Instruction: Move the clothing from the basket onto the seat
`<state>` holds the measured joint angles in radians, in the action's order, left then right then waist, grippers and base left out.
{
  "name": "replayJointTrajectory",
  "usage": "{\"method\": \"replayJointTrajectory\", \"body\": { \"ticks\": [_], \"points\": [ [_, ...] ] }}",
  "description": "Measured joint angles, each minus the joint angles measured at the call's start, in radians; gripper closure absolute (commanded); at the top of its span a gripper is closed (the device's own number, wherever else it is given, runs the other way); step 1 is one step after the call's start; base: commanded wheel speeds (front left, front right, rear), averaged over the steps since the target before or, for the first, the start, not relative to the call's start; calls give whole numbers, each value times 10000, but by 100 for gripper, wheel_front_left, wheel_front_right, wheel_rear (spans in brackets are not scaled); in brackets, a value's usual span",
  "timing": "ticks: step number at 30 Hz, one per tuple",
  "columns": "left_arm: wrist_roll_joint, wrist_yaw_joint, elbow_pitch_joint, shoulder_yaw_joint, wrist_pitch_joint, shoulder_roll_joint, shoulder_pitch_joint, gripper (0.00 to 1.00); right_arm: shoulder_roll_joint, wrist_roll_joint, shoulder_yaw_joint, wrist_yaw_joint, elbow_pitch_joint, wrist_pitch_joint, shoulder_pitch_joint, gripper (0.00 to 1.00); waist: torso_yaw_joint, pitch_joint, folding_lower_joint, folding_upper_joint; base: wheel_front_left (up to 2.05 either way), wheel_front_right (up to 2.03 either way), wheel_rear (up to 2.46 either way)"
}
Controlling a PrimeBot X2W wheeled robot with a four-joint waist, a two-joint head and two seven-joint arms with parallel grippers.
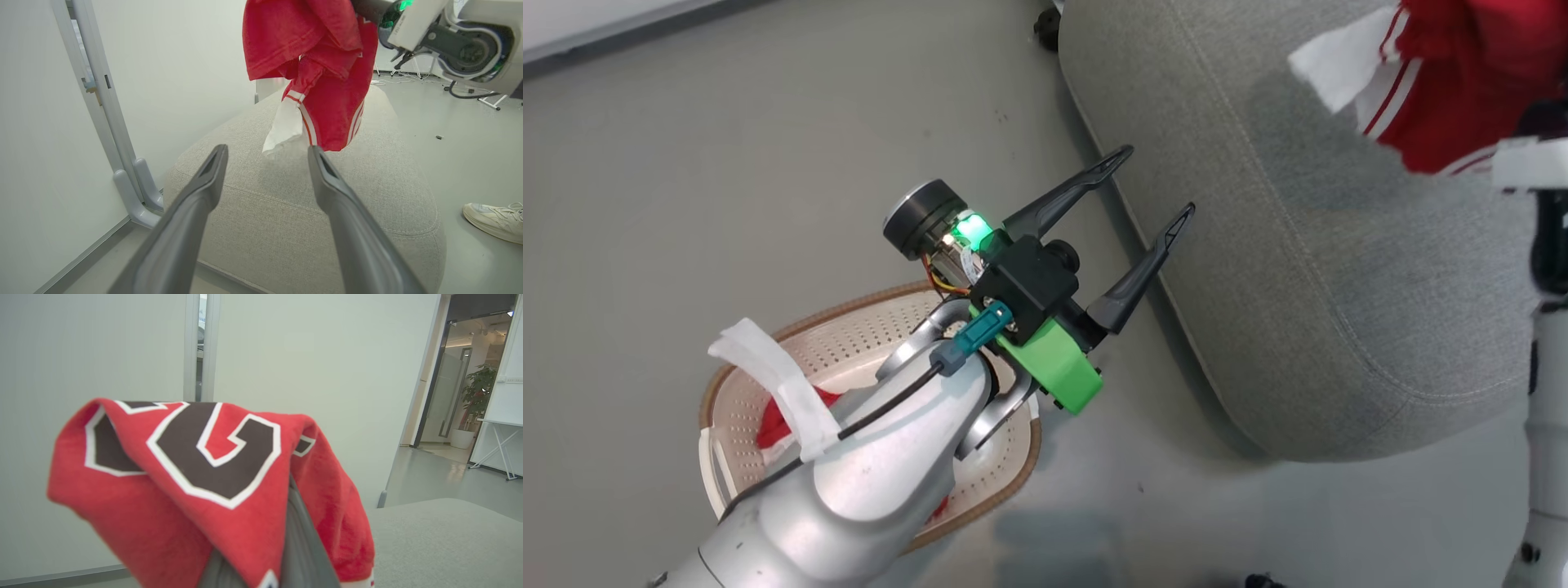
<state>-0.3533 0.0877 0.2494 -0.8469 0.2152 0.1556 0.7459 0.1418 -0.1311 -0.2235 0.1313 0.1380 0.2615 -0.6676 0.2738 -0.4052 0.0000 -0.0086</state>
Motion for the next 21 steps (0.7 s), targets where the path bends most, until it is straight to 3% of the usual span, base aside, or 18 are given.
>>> {"method": "replayJointTrajectory", "body": {
  "ticks": [13, 21],
  "points": [
    [466, 15, -426, -109, -207, 146, 1057, 0, 1486, 180, -1258, 0, 1620, 2, -3417, 100, -524, -2204, 1, 0, 0, 0, 0],
    [554, 6, -539, -165, -295, 309, 1263, 0, 1576, 180, -1626, 0, 3730, 2, -4289, 100, -746, -3264, 2, 0, 0, 0, 0]
  ]
}}
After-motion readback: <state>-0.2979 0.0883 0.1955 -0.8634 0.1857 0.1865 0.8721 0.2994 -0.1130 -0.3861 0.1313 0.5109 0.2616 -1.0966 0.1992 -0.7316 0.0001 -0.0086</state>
